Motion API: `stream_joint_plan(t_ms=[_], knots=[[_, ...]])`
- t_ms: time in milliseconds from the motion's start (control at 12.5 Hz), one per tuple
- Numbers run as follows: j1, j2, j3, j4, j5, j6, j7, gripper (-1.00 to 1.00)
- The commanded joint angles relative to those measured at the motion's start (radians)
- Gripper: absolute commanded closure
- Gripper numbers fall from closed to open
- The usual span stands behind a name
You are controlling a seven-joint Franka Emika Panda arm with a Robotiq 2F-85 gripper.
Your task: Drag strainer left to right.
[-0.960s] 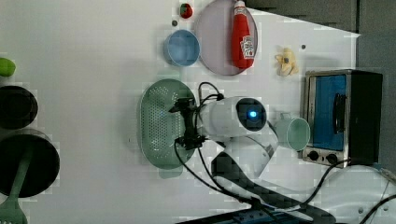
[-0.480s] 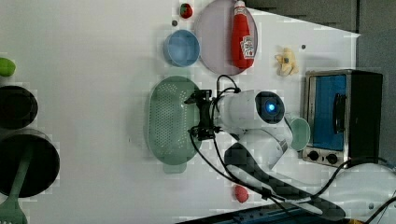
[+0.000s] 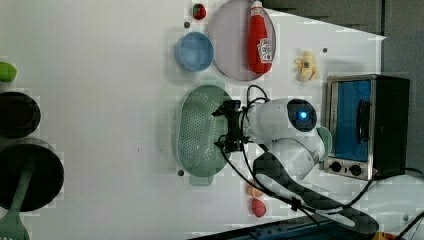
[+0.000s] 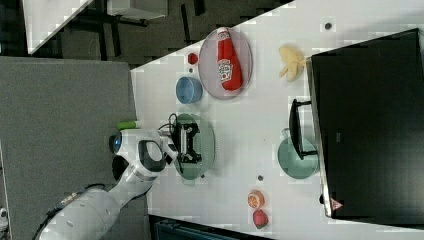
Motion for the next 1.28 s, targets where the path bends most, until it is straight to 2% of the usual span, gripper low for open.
stream_joint_plan(t_ms=[80, 720, 1280], knots=[[-0.039, -0.049, 0.0, -0.023, -0.006, -0.003, -0.053, -1.0], [-0.077, -0.098, -0.09, -0.089, -0.006, -0.001, -0.192, -1.0], [-0.083, -0.122, -0.231, -0.12, -0.006, 0.013, -0.338, -1.0]])
